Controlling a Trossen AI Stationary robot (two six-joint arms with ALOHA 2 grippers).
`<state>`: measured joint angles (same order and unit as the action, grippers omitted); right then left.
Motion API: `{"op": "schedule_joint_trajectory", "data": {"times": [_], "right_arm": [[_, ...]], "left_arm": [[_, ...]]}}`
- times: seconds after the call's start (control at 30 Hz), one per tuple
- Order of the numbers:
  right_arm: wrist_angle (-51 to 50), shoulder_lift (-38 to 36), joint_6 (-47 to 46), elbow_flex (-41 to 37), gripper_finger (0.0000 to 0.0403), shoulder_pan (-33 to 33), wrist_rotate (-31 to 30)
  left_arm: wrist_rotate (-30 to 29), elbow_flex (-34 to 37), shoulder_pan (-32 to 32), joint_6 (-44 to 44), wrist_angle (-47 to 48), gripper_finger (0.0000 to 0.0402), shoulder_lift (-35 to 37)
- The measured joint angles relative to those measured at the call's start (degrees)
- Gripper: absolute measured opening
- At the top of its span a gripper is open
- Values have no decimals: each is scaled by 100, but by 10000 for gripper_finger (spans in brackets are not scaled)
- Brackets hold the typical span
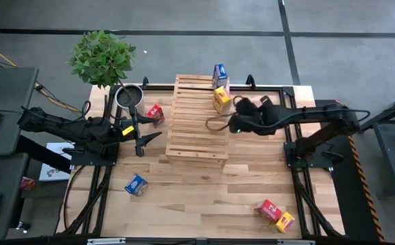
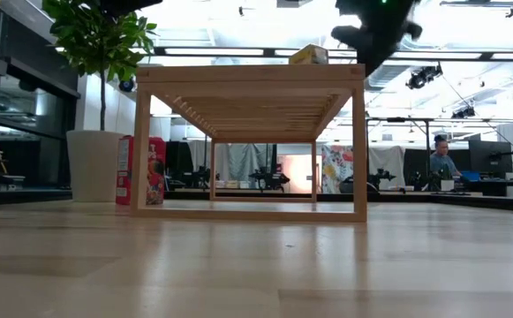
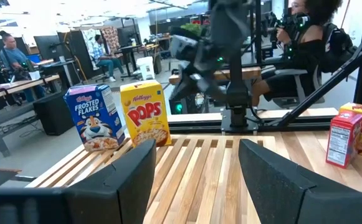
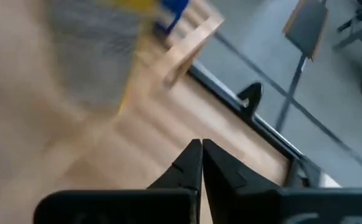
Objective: Stack cereal on shelf
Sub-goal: Put the top yellow cereal box on the shelf
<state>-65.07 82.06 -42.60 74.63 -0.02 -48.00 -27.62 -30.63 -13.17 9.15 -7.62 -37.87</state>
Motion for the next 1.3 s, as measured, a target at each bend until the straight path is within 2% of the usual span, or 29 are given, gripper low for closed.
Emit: {"op": "schedule_joint_trajectory", "data": {"times": [0.07,0.17,0.27,0.33,1.07,1.3], "right_arm": [[1171,-314,308,-640,1,-189,-111],[2764,-587,935,-1436,1,-458,147],[3815,-751,1303,-1889,0,-669,410],[4146,-769,1430,-2020,0,-753,507],[4399,-750,1264,-2030,0,-777,1518],[4397,-747,1182,-2030,0,-607,1528]], "left_arm": [[-1,0,1,0,-21,221,0],[0,0,2,53,-32,221,0],[-2,0,2,59,-33,221,0],[-2,0,2,60,-37,221,0],[-2,0,2,57,-33,221,0],[-2,0,2,57,-29,221,0]]}}
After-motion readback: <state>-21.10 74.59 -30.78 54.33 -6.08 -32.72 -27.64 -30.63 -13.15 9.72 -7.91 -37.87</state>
